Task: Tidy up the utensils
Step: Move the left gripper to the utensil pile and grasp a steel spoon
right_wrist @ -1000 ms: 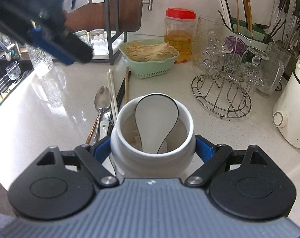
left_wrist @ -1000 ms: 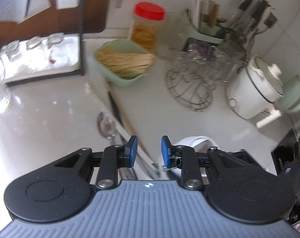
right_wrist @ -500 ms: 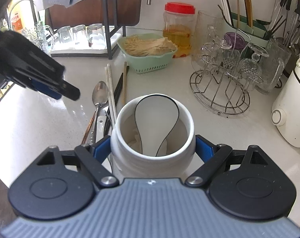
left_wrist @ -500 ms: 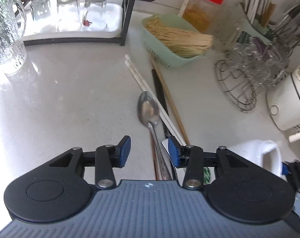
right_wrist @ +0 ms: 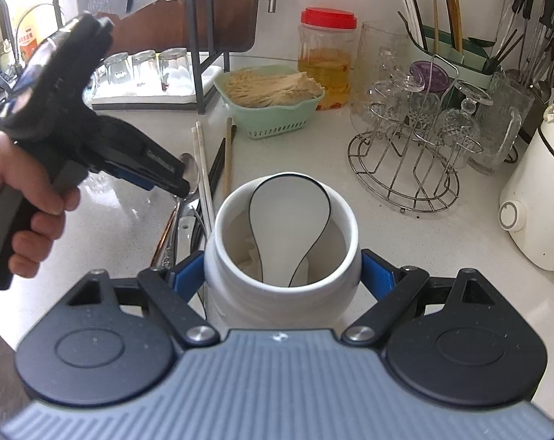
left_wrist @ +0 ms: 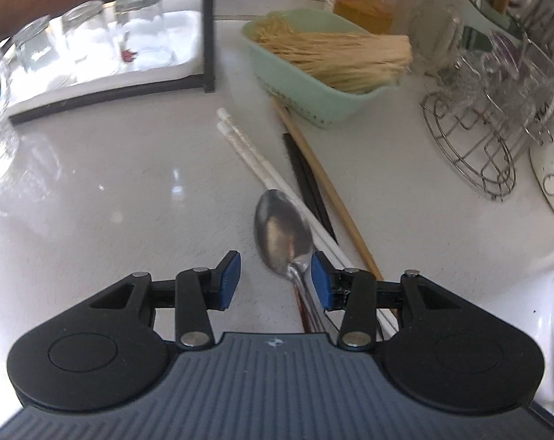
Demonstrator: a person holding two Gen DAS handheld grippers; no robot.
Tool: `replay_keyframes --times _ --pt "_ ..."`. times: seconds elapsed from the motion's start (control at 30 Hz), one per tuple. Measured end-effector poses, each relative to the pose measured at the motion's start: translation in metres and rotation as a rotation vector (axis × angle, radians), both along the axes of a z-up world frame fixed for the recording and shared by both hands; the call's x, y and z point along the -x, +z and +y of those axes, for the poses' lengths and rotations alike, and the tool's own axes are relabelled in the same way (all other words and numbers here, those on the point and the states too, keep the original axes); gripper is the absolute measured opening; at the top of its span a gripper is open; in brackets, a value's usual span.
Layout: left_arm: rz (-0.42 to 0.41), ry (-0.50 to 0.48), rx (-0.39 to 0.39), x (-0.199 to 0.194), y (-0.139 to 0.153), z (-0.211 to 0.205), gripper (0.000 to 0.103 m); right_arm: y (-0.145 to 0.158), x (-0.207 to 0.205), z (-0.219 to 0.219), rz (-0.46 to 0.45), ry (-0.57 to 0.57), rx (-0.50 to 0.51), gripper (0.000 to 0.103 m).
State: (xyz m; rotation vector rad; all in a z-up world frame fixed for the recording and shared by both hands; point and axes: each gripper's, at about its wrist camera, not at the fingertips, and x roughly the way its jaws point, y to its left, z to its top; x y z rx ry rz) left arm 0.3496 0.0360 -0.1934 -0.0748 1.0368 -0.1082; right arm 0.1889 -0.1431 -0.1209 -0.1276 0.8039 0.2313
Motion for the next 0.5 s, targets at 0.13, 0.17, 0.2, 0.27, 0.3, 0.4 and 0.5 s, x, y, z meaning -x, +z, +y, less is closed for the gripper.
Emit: replay_keyframes --times 0.13,0.17,0.2,0.27,0.3,0.4,0.5 --pt "-0.012 -0.034 -0.031 -0.006 -0.002 -0.006 0.048 0.000 0.000 0.001 -0.001 -0.009 0.000 0.090" --pt "-0.008 -0.038 -0.032 -0.007 -0.003 -0.007 0.048 0.000 0.000 0.001 -0.001 -0.009 0.000 0.090" --pt "-0.001 -0.042 -0.038 -0.010 -0.004 -0.007 0.048 0.000 0.000 0.001 -0.001 -0.009 -0.001 0.090" --pt "0.005 -0.053 -0.057 -0.012 -0.004 -0.010 0.048 0.000 0.000 0.001 0.001 -0.009 0.000 0.090" --pt "0.006 -0.062 -0.068 -0.014 -0.005 -0.011 0.048 0.000 0.000 0.001 0.001 -0.008 0.000 0.090" --pt "0.004 -0.081 -0.095 -0.017 -0.005 -0.015 0.048 0.000 0.000 0.001 0.000 -0.007 0.001 0.090" --pt "-0.005 -0.093 -0.131 -0.018 -0.006 -0.019 0.048 0.000 0.001 0.001 -0.001 -0.006 0.001 0.090"
